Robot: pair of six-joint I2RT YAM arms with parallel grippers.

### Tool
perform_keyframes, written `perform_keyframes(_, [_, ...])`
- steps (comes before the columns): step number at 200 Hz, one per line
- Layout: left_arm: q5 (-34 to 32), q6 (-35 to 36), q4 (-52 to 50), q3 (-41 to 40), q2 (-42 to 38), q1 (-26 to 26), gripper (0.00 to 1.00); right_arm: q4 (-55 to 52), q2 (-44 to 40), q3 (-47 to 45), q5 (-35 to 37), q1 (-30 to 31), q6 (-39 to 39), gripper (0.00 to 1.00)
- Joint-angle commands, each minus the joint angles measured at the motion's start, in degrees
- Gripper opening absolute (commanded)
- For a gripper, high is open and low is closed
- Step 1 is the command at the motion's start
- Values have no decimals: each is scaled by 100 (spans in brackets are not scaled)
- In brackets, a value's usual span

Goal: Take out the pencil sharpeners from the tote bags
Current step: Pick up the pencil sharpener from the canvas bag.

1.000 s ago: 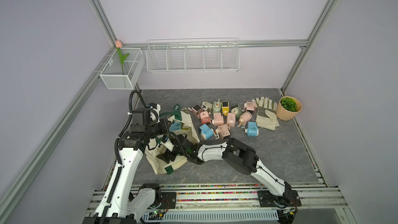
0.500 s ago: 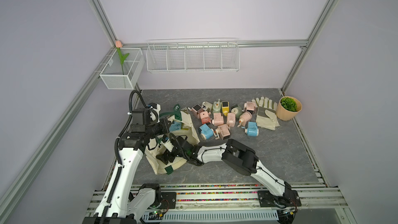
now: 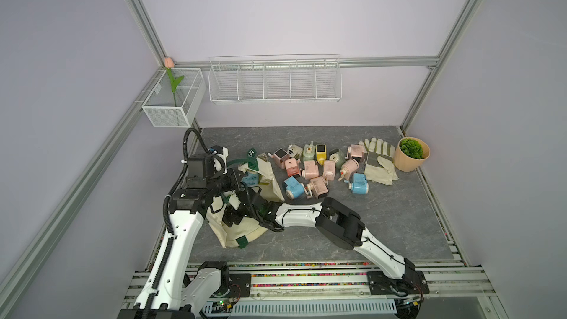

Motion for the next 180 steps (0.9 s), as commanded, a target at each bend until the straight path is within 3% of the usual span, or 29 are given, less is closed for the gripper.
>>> perform_keyframes(1, [135, 18, 132, 56, -62, 3, 0, -678, 276, 347, -187, 39, -261, 89])
perform_keyframes(55, [130, 19, 122, 56, -48, 0, 0, -1218, 414, 537, 309, 17, -363, 90])
perform_keyframes(79, [112, 29, 114, 57, -59, 3, 0, -1625, 313, 570, 621, -52, -393, 100])
perform_keyframes(105, [99, 30, 114, 57, -51, 3, 0, -1879, -66, 281, 439, -235, -223, 93])
perform_keyframes(136, [99, 30, 108, 61, -57, 3, 0, -1103, -506, -600, 154, -446, -260, 91])
perform_keyframes(180, [81, 30, 109, 60, -61, 3, 0, -904, -727, -951, -241, -543, -604, 83])
